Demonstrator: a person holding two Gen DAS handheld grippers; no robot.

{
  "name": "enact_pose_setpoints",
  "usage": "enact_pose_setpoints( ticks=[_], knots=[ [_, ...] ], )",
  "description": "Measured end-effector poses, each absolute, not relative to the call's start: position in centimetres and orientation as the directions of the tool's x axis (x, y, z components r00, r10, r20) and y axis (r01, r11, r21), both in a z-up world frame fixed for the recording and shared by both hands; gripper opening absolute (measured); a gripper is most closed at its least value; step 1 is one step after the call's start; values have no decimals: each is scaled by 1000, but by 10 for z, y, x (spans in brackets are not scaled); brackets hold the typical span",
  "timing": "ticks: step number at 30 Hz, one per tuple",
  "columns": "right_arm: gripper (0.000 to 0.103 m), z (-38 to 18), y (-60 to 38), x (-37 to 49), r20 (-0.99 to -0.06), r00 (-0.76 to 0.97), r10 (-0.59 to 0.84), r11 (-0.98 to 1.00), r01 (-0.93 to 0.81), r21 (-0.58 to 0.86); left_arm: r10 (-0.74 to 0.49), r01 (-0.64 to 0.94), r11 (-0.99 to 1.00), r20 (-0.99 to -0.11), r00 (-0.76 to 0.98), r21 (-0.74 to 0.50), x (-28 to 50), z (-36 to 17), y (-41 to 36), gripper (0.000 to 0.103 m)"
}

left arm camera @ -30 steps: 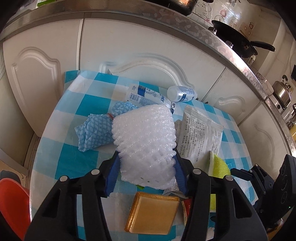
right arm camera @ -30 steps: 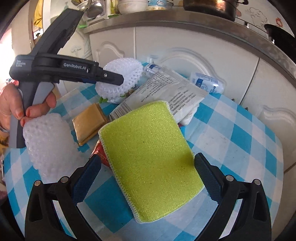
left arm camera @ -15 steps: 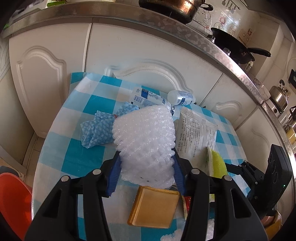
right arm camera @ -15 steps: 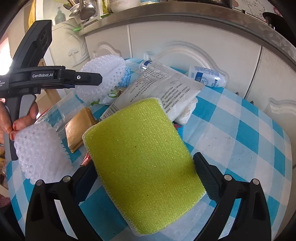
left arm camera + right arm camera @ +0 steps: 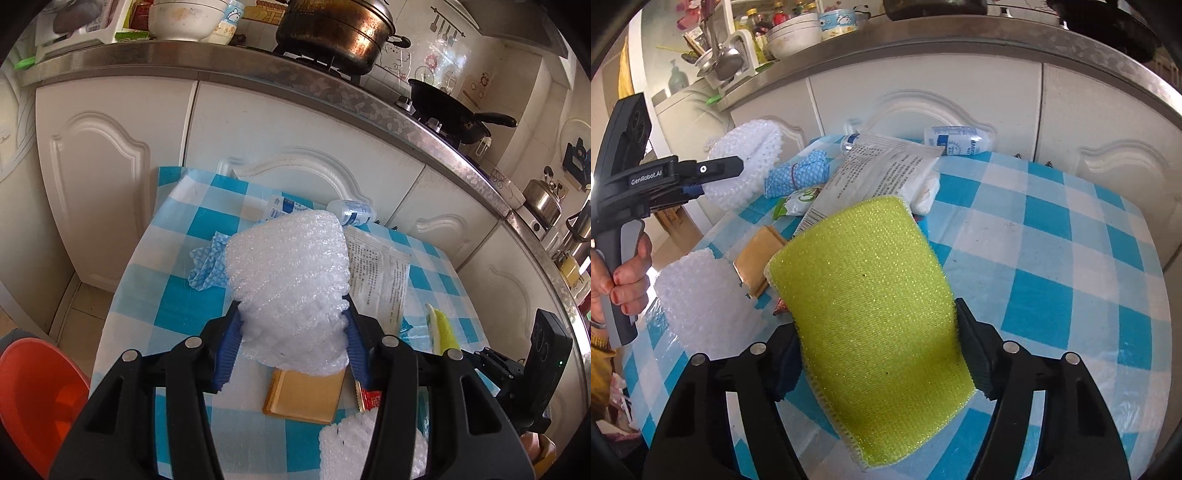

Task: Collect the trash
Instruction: 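Grasp the white foam net with the left tool while the right tool grasps the yellow-green sponge, then carry both held items over the orange bucket and open both tools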

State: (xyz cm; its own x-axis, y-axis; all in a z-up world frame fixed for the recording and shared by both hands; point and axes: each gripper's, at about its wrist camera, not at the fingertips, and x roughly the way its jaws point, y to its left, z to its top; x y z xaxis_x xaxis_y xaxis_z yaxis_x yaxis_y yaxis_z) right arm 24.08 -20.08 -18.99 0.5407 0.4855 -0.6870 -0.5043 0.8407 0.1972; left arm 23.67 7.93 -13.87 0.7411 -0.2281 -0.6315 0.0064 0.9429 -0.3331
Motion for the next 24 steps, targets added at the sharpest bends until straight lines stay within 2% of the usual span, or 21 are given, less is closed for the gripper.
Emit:
enact_pose_setpoints(
  ticks=[11, 18, 24],
  knots=[
    [72, -153, -231, 198, -609, 592, 527, 850, -371, 375, -193, -26, 938, -585, 788, -345, 168, -122, 112, 51],
    [74, -116, -201, 167, -541, 540, 645, 764, -439, 473, -146, -69, 939, -571, 808, -338, 113, -119, 148, 51],
    [76, -82, -138, 142, -501, 479, 721, 690, -557, 462, -67, -149, 938, -587, 807, -312, 69, -133, 184, 51]
  ],
)
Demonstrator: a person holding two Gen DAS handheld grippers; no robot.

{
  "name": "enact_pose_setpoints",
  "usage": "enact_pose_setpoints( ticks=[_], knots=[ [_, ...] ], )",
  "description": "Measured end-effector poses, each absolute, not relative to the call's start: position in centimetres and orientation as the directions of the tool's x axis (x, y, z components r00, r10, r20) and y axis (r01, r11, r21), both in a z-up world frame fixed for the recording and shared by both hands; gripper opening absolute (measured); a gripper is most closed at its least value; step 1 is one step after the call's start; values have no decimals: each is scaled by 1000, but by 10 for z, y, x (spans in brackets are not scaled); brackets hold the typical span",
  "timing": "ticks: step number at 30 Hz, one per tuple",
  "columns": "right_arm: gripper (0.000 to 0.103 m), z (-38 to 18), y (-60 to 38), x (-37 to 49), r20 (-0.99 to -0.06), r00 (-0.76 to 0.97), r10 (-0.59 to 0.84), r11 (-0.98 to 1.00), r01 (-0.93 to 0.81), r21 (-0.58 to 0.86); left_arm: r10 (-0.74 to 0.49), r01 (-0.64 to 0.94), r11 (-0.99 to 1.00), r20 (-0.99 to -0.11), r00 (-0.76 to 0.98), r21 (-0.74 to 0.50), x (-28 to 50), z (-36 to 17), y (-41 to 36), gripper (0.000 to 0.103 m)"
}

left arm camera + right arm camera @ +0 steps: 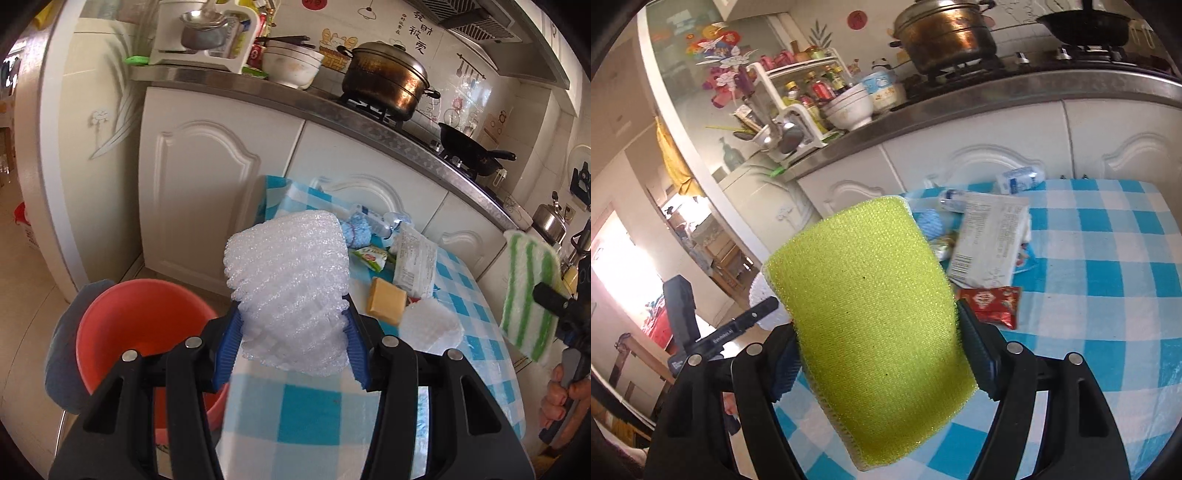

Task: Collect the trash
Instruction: 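Carry both held items over the orange bucket and open both tools, then move both tools back over the table toward the remaining trash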

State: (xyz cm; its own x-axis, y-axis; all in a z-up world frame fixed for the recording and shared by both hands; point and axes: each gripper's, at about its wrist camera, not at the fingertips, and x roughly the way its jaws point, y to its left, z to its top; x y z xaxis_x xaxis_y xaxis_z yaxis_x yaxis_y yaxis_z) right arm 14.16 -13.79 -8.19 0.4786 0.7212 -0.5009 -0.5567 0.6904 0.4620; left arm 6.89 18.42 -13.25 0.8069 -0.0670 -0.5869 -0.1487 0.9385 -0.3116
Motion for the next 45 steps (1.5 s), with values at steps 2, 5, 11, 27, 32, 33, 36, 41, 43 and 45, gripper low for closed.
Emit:
enact_pose_setpoints(
  ticks=[2, 5, 11, 27, 32, 33, 36, 41, 43, 45],
  knots=[
    [76, -74, -109, 135, -491, 434, 755, 649, -602, 465, -25, -184, 940, -596, 802, -287, 54, -140, 196, 52],
    [77, -72, -63, 127, -496, 360, 791, 592, -654, 471, 29, -242, 933, -614, 788, -267, 37, -154, 218, 52],
    [80, -84, 41, 122, -562, 239, 792, 528, -730, 434, 95, -345, 901, -654, 750, -264, 15, -186, 263, 52],
    [91, -164, 175, 155, -737, 173, 653, 600, -712, 365, 108, -404, 884, -738, 666, -234, 46, -243, 288, 75],
    [93, -171, 178, 162, -735, 187, 651, 612, -702, 364, 125, -424, 878, -750, 649, -221, 51, -249, 291, 87],
    [94, -170, 179, 163, -730, 189, 657, 609, -704, 366, 129, -431, 875, -752, 646, -220, 51, -250, 292, 88],
    [94, -165, 173, 162, -712, 211, 670, 610, -703, 366, 141, -442, 870, -747, 649, -220, 46, -249, 295, 88],
    [94, -151, 156, 159, -677, 250, 692, 614, -698, 370, 163, -470, 852, -739, 654, -229, 36, -244, 302, 90],
    [94, -143, 148, 157, -664, 269, 698, 616, -699, 364, 172, -481, 846, -738, 652, -228, 32, -241, 305, 90],
    [94, -133, 135, 151, -642, 301, 705, 619, -704, 349, 172, -486, 840, -731, 661, -241, 25, -236, 307, 90]
  ],
)
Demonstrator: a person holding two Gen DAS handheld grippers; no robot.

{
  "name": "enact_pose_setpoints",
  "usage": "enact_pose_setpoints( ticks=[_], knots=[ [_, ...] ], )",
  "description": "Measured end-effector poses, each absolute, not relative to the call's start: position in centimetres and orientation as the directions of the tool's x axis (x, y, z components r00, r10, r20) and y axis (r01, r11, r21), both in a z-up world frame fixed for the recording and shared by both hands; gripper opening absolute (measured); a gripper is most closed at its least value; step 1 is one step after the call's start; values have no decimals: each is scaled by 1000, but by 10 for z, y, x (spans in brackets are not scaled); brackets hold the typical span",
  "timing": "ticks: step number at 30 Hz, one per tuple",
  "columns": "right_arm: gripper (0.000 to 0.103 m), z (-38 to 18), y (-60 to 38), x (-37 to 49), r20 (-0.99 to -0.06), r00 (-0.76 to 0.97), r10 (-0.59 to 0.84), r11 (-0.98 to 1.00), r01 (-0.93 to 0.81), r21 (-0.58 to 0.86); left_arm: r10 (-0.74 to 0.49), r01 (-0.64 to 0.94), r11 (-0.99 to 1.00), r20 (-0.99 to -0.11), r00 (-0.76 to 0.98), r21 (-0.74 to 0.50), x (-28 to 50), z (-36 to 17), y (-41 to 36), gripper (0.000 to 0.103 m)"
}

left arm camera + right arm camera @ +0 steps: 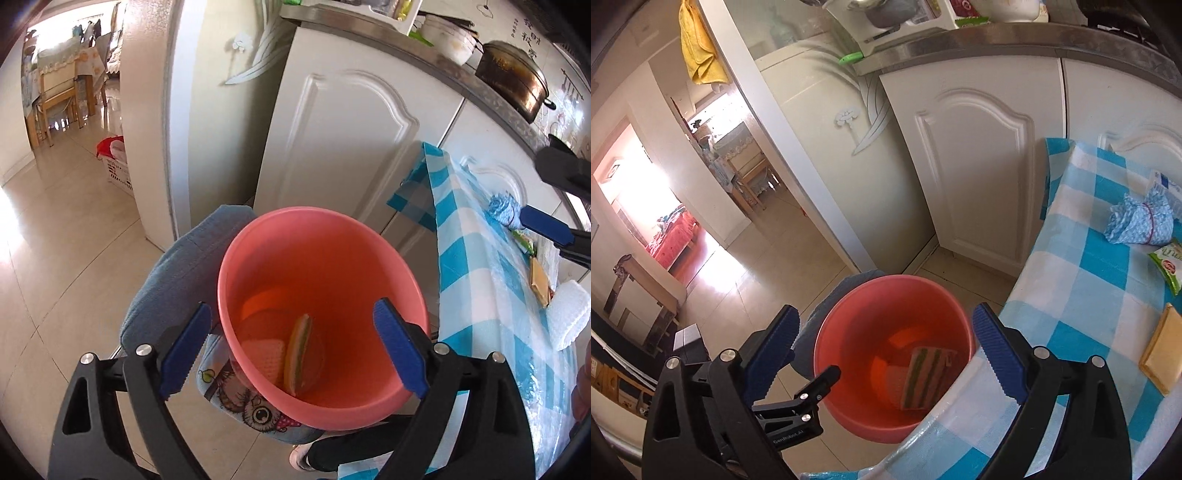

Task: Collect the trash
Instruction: 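Move both tools back over the table toward the remaining trash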

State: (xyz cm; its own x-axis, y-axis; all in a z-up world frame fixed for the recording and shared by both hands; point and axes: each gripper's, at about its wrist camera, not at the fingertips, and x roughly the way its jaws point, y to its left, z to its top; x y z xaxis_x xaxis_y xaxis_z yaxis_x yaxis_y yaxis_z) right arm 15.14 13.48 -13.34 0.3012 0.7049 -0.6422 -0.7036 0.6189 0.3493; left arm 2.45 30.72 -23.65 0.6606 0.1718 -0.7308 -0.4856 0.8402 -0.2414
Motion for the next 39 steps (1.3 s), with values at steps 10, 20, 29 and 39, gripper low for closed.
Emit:
enact_pose_setpoints(
  ticks=[10, 20, 29, 39],
  knots=[
    [94, -106, 55, 129, -530, 439, 726, 650, -690, 318, 130, -435, 851, -685, 717, -293, 12, -204, 291, 90],
    [95, -100, -42, 143, -455, 587, 670, 737, -601, 310, 89, -367, 888, -679, 728, -277, 35, -166, 244, 98],
    [97, -108, -155, 186, -413, 689, 596, 788, -401, 467, 49, -323, 907, -695, 717, -270, 64, -144, 203, 99],
    [97, -147, -224, 218, -422, 669, 612, 743, -304, 597, -46, -181, 950, -683, 729, -256, 132, -119, 147, 99]
  ],
)
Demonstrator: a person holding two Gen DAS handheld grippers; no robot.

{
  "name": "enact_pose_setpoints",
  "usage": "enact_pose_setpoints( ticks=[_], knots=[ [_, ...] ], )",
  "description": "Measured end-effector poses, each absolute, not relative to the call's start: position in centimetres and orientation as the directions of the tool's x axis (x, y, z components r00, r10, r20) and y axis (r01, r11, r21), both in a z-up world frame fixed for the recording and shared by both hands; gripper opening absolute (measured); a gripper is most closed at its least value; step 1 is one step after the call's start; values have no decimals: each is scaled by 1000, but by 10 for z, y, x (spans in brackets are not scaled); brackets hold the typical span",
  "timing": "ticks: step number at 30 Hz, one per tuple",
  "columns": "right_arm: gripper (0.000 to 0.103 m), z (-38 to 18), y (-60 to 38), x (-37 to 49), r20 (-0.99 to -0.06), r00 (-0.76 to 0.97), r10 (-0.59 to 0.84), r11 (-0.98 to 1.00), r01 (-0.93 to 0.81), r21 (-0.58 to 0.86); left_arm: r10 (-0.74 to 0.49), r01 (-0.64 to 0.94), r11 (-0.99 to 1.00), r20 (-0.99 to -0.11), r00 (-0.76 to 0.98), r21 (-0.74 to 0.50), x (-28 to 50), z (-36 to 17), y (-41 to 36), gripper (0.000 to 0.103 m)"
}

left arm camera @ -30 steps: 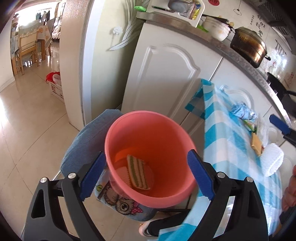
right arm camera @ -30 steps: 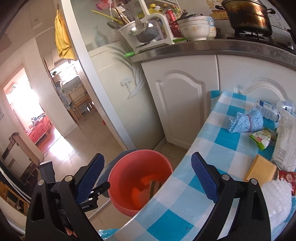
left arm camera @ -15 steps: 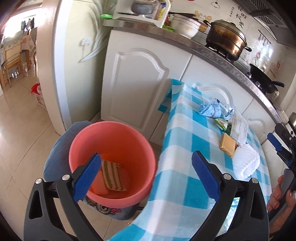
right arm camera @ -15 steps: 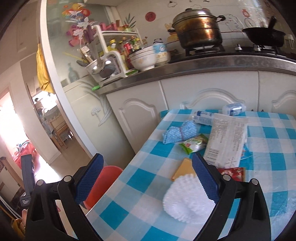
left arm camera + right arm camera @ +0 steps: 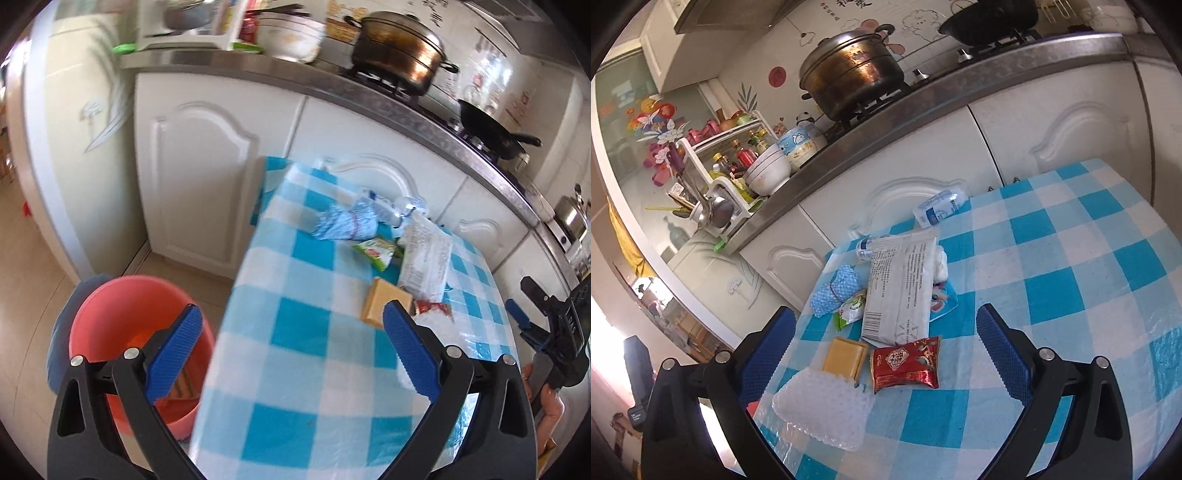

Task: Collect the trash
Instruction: 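Move both tools back over the table toward the remaining trash, then grasp the blue cloth bundle with the left tool while the right tool grasps the red snack packet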

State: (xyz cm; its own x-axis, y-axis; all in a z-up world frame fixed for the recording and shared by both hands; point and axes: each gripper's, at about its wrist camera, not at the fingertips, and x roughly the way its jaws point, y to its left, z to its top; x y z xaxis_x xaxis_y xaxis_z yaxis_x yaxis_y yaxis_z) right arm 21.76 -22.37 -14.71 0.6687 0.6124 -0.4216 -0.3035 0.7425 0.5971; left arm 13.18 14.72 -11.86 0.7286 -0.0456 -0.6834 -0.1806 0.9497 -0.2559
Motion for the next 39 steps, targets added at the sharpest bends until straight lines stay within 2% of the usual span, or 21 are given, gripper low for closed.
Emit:
enact_pose_setpoints(
  ticks=[6, 12, 18, 22, 27, 28, 29, 30, 34, 36, 39],
  knots=[
    [97, -169, -219, 231, -485, 621, 616, 754, -288, 590, -70, -104, 973, -690, 720, -207, 199, -118, 118, 99],
    [97, -176, -225, 241, -509, 591, 626, 752, -286, 594, -75, 18, 996, -717, 693, -87, 273, -132, 92, 99],
    [97, -185, -219, 245, -524, 559, 643, 744, -294, 600, -101, 76, 995, -735, 671, -68, 327, -151, 86, 98],
    [97, -189, -193, 242, -583, 525, 621, 780, -341, 524, -140, 97, 990, -747, 650, -101, 345, -165, 86, 98],
    [91, -195, -170, 243, -646, 512, 566, 824, -364, 433, -165, 118, 986, -759, 630, -116, 356, -179, 84, 97],
    [87, -198, -167, 243, -659, 511, 552, 833, -363, 417, -165, 118, 986, -763, 625, -117, 357, -182, 84, 94],
    [77, -201, -164, 245, -673, 505, 541, 840, -361, 404, -162, 115, 987, -769, 618, -115, 359, -186, 84, 80],
    [75, -204, -163, 246, -684, 495, 536, 843, -360, 400, -158, 108, 987, -774, 613, -116, 361, -189, 85, 75],
    [76, -206, -158, 247, -697, 490, 524, 848, -374, 375, -171, 92, 985, -757, 631, -146, 360, -192, 88, 69],
    [83, -205, -152, 246, -705, 486, 517, 850, -390, 354, -168, 96, 986, -751, 639, -138, 359, -193, 85, 66],
    [91, -205, -141, 244, -720, 488, 493, 858, -409, 310, -172, 98, 985, -750, 639, -142, 353, -193, 82, 55]
  ],
)
